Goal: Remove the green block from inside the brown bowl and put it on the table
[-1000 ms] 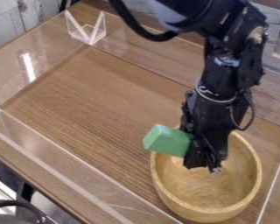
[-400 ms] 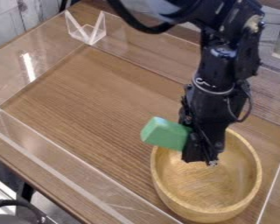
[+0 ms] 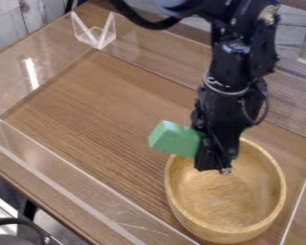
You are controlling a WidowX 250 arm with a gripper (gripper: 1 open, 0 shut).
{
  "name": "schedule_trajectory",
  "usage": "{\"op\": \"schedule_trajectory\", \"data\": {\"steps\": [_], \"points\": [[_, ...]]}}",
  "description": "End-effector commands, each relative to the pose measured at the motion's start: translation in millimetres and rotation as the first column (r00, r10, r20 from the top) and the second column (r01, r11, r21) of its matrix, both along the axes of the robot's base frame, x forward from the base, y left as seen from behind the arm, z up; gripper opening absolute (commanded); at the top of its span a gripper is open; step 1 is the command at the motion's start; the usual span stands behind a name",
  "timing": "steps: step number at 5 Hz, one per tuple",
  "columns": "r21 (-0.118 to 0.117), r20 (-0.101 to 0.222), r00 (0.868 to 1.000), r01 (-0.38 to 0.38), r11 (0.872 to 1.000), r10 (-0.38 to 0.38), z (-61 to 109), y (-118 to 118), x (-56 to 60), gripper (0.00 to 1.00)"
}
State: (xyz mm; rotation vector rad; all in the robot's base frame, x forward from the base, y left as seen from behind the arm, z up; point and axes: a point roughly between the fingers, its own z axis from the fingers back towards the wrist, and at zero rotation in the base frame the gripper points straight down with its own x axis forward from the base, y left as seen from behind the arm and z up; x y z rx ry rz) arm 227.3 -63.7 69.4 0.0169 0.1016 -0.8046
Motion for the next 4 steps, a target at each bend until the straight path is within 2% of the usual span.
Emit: {"op": "schedule_trajectory", "data": {"steps": [1,4], "points": [[-0.020,0.060,0.998,0.005,1.000,-0.003,14.1,4,4.6,0.00],[-0.009,0.099,0.992,0.073,0.997,-0.072,18.3,15,3.4,0.00]]}}
